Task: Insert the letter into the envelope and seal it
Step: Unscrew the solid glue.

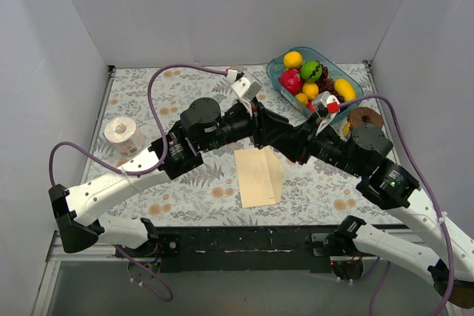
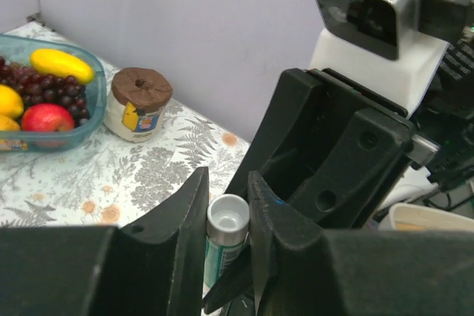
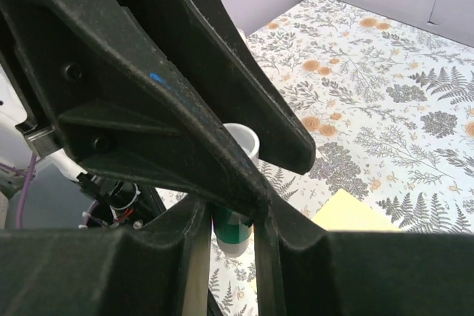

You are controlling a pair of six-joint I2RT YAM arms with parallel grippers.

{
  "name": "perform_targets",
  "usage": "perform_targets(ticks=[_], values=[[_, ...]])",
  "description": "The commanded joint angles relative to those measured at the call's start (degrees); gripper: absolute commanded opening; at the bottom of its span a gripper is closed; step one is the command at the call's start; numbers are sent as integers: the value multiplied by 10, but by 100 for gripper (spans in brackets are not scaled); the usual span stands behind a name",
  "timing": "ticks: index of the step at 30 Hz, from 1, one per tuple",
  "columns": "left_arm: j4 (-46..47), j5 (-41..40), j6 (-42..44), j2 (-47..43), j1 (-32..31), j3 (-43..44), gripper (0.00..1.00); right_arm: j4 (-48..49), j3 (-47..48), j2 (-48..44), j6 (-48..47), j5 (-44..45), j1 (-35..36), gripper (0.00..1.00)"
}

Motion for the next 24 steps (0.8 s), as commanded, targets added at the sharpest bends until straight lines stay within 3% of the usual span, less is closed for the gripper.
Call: perform_targets(ticks=[1,2,5,6,7,14,17,19,20,21,24], values=[[-25,15,5,-3,-3,17,7,49,21,-9,-11,2,2,1],[-21,19,5,-6,-3,16,0,49,21,-9,-14,1,2,1],[0,75,7,-13,-3,9,0,53,20,-14,-30,-23,2,1],[8,105,8,-15,-2,11,0,67,17,-17,-42,-43,2,1],[18,190,9,-15,-2,12,0,74,18,-20,-50,-66,2,1],[75,425,-15,4,-3,37,0,156,35,-25,-86,-382,2,1],[88,506,-34,24,-3,50,0,184,48,-13,-72,-470,2,1],[84,519,-38,33,-2,64,0,189,57,-2,-63,-498,2,1],[80,517,-34,33,-2,66,31,182,59,0,-64,-493,2,1],[77,499,-31,30,0,65,52,171,61,1,-79,-474,2,1],[81,449,-21,8,10,55,92,128,60,-5,-100,-366,2,1]])
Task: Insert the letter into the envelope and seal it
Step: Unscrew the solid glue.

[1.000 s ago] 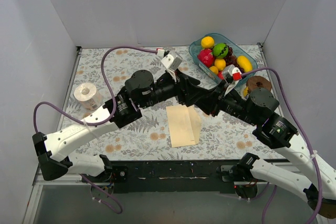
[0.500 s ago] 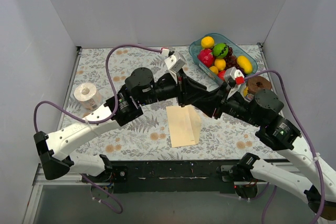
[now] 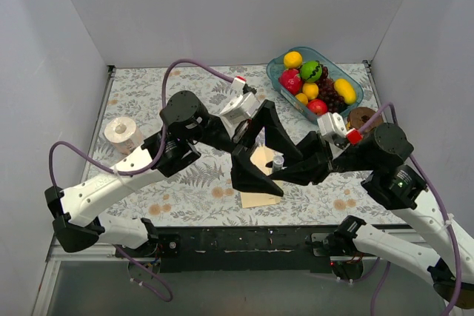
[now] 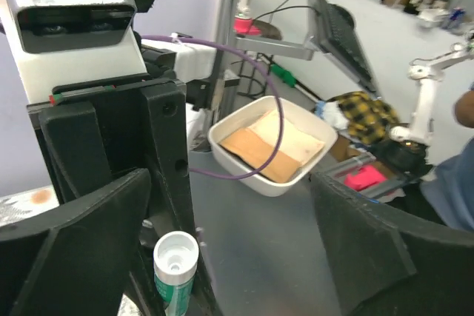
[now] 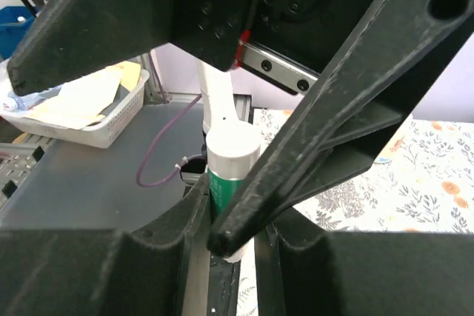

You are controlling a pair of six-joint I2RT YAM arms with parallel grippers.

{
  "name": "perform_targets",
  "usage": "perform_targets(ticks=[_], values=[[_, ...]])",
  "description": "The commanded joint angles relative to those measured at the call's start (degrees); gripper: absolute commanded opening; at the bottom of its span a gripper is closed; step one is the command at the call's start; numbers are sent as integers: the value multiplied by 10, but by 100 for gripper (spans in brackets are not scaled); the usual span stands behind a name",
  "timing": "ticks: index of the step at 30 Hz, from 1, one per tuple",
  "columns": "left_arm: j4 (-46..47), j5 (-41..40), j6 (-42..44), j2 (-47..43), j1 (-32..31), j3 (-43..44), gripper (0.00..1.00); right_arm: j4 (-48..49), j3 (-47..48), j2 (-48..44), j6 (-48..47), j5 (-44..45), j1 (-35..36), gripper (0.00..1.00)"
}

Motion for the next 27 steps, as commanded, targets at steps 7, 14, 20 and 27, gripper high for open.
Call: perform_targets(ticks=[7,14,20,27], values=[[-29,-291,7,-70,36,-39,98,-18,29,10,-33,256,7,1],[-135,-535,8,-52,36,-10,86,-19,33,27,17,375,7,1],[-174,-545,14,-22,35,11,77,-13,37,33,32,379,7,1],[-176,-523,25,-8,32,17,58,-9,33,32,39,388,7,1]])
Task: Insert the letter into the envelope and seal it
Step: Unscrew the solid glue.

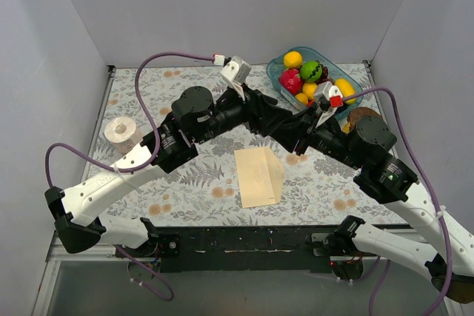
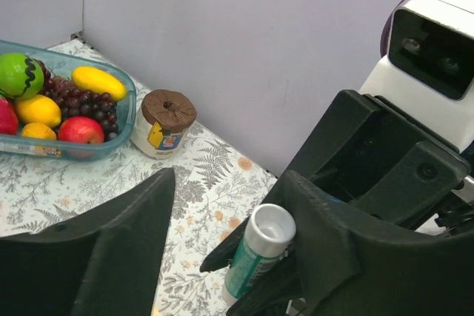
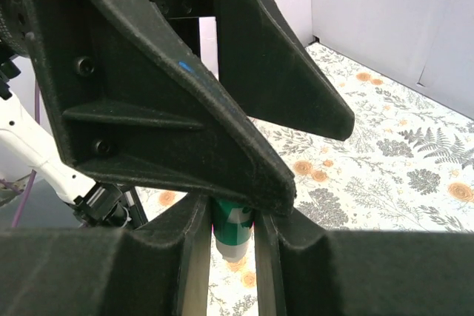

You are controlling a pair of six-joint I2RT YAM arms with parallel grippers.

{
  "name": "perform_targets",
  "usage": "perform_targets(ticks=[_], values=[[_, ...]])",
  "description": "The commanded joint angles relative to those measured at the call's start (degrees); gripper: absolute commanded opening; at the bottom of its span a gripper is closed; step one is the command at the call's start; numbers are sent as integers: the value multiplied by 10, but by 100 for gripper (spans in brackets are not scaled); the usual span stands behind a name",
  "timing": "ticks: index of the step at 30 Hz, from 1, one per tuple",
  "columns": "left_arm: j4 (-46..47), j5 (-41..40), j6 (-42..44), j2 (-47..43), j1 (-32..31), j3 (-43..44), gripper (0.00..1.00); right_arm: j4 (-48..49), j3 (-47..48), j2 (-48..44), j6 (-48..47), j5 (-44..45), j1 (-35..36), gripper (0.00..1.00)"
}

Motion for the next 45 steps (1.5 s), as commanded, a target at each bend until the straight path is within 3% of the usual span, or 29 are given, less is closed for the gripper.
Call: perform_targets(ticks=[1,3,6,7,8,13,22,28,30,31,33,34,35,36,38,43,44,45], values=[[-24,-3,19,1,-2,26,53,36,24,-6,12,17,3,1],[-28,-3,22,6,-2,28,44,36,23,-7,13,21,3,1],[-33,-1,26,7,-5,28,22,40,20,-8,17,24,3,1],[-34,1,27,7,-5,28,7,42,20,-9,18,24,3,1],[-34,3,27,6,-5,28,0,43,19,-9,18,24,3,1],[0,67,34,-14,-4,7,0,66,5,-23,3,-4,3,1],[134,358,20,-45,-5,-39,0,155,10,-21,-21,-357,3,1],[177,553,-29,5,-5,-2,0,208,13,-12,6,-450,3,1],[184,574,-38,18,-5,2,0,213,14,-10,12,-459,2,1],[186,583,-39,20,-5,5,7,211,15,-10,13,-457,3,1],[182,572,-32,17,-4,6,40,205,16,-11,7,-447,3,1],[180,565,-28,7,-3,4,50,197,15,-12,5,-433,3,1],[179,544,-20,1,-2,-1,79,192,16,-15,1,-425,3,1],[178,529,-17,-7,2,-4,91,189,16,-17,-7,-416,2,1],[179,472,-8,-36,7,-21,98,171,17,-20,-14,-383,3,1],[176,322,-2,-104,33,-57,98,145,10,-31,-16,-262,3,1],[171,262,-1,-113,36,-68,98,145,8,-35,-8,-234,3,1],[169,235,2,-123,37,-74,98,142,5,-38,25,-161,3,1]])
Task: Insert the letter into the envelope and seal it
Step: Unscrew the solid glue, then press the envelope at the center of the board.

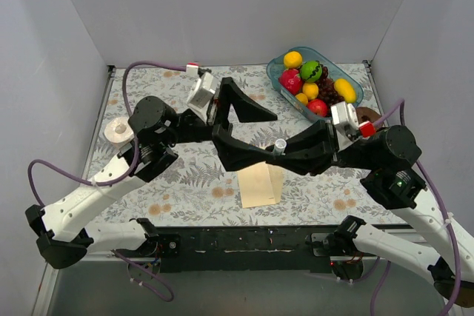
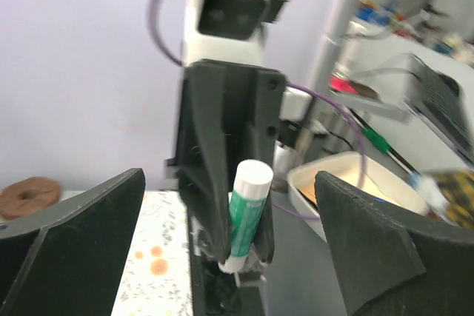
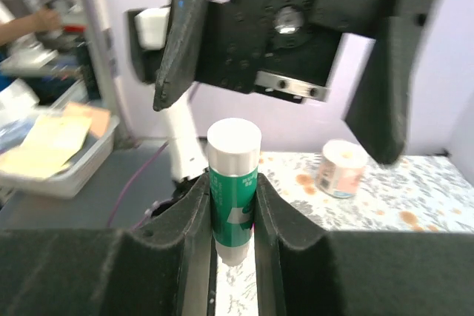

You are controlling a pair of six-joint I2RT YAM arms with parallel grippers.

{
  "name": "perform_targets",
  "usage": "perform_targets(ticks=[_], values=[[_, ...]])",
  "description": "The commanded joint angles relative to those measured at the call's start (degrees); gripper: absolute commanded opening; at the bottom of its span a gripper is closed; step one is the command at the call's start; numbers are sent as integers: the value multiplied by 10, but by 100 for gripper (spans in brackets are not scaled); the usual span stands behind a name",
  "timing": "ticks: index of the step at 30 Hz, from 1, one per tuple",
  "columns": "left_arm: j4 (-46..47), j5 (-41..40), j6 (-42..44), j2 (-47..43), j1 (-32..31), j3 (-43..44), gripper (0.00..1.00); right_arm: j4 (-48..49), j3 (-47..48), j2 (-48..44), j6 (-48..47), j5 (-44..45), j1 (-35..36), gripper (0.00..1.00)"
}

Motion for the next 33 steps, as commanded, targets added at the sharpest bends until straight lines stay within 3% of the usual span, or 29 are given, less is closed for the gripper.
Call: perform_targets(ticks=[1,6,12,17,27,33], values=[[-17,-200,15,-60,14,-29,98,6,7,-15,52,207,2,1],[-49,-314,33,-98,17,-52,98,-23,-4,-32,212,444,2,1],[-60,-360,32,-128,17,-78,98,32,-81,-88,393,538,2,1],[-67,-370,30,-135,17,-86,98,142,-145,-116,501,544,2,1],[-70,-373,31,-141,17,-96,98,166,-165,-108,519,513,2,1],[-105,-406,24,-124,18,-76,98,169,-166,-109,476,498,2,1]])
